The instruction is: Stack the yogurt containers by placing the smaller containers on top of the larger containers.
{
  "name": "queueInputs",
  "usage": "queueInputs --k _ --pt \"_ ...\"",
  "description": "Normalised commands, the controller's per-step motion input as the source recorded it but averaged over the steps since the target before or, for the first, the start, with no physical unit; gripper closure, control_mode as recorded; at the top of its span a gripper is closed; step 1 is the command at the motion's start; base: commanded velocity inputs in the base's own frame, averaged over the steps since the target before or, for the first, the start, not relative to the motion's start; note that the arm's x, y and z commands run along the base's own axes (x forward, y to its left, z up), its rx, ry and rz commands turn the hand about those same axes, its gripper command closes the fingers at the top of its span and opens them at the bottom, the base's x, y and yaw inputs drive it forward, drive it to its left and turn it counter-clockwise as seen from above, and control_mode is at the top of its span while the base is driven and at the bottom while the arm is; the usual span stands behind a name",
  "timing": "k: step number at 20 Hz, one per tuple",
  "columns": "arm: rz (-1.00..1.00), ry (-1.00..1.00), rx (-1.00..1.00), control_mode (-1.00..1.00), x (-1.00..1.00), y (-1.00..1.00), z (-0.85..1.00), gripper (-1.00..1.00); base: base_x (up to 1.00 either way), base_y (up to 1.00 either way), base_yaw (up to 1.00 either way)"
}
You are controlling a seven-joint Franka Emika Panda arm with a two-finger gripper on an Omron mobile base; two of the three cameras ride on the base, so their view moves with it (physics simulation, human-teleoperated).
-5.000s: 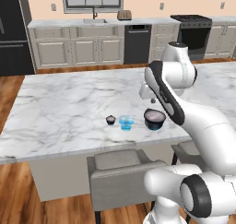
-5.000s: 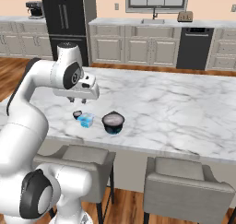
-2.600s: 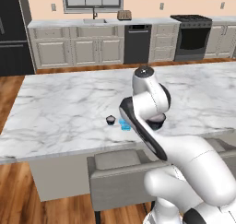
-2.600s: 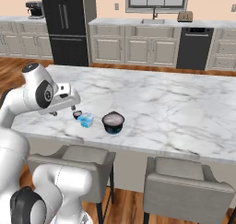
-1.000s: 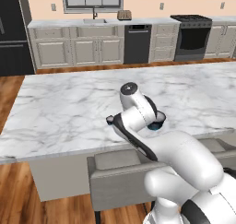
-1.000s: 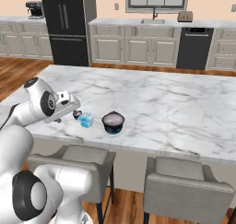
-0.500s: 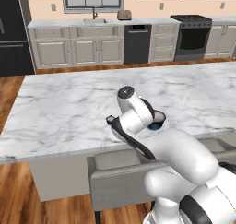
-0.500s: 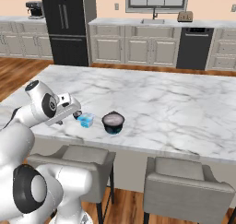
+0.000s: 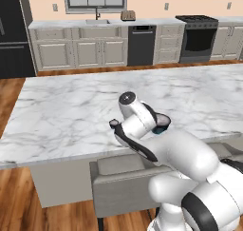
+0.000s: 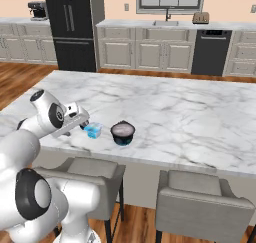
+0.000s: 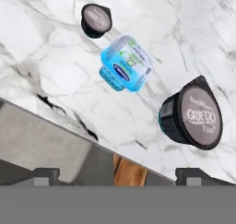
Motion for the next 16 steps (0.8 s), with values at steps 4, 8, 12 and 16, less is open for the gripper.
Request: queueInputs --k 4,8,12,16 --pt "0.0 0.0 -0.03 -1.0 0.14 0.03 -0.08 -1.0 0.0 0.0 0.0" --pt "0.0 0.0 0.0 -1.0 0.15 0.07 -0.09 -1.0 0.0 0.0 0.0" --pt "0.0 0.0 0.0 -1.0 0.17 0.03 -0.12 -1.0 0.0 0.0 0.0" --pt "0.0 0.0 0.0 -1.0 0.17 0.01 -0.07 -1.0 0.0 0.0 0.0"
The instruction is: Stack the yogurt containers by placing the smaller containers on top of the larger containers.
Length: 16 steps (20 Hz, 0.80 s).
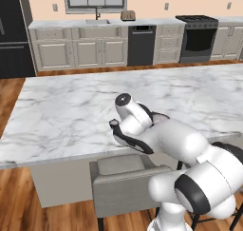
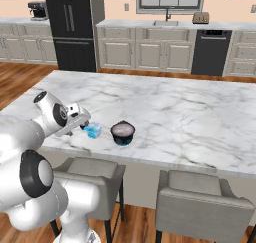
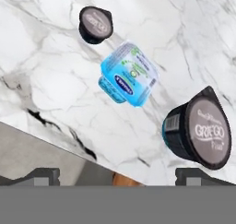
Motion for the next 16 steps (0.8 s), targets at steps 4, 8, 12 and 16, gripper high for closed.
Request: queueInputs --k 4,8,12,16 --pt "0.0 0.0 0.0 -1.0 0.16 0.0 -0.05 -1.0 0.0 0.0 0.0" --pt "0.0 0.0 0.0 -1.0 0.07 0.0 -0.11 -1.0 0.0 0.0 0.0" --pt "0.0 0.0 0.0 -1.0 0.09 0.0 -0.1 -1.0 0.0 0.0 0.0" --pt "0.0 0.0 0.0 -1.0 0.13 0.0 -0.12 -1.0 0.0 0.0 0.0"
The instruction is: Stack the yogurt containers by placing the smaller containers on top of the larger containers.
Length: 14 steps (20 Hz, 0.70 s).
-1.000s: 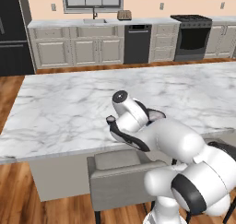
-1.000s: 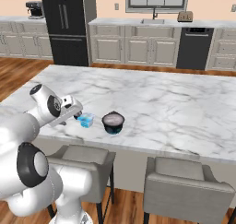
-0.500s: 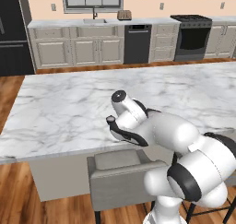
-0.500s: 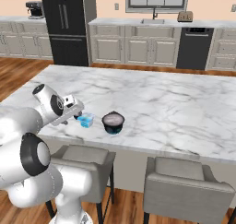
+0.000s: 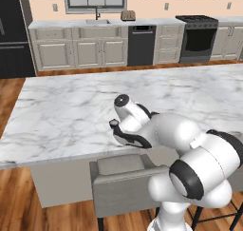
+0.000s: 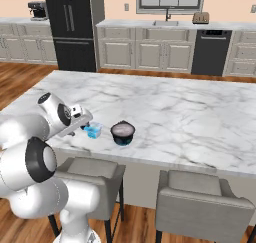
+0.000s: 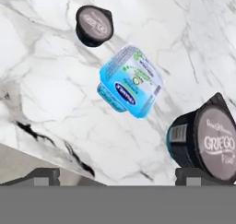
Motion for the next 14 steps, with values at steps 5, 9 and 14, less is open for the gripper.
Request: queueInputs --k 5,9,14 --pt "0.0 0.0 0.0 -1.0 0.12 0.0 -0.12 -1.0 0.0 0.0 0.0" --pt "0.0 0.0 0.0 -1.0 0.14 0.0 -0.11 -1.0 0.0 0.0 0.0" --pt "0.0 0.0 0.0 -1.0 0.18 0.03 -0.07 -1.0 0.0 0.0 0.0"
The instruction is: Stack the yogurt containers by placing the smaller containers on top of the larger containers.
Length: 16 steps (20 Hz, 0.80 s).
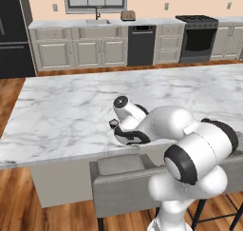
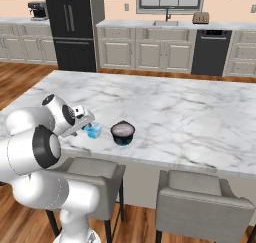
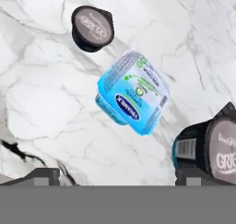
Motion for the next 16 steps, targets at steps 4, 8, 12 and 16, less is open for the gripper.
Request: queueInputs --k 4,8,12,16 --pt "0.0 0.0 0.0 -1.0 0.2 0.06 -0.06 -1.0 0.0 0.0 0.0" --pt "0.0 0.0 0.0 -1.0 0.15 0.03 -0.07 -1.0 0.0 0.0 0.0" --pt "0.0 0.0 0.0 -1.0 0.2 0.01 -0.12 -1.0 0.0 0.0 0.0" --pt "0.0 0.0 0.0 -1.0 0.2 0.0 -0.15 -1.0 0.0 0.0 0.0"
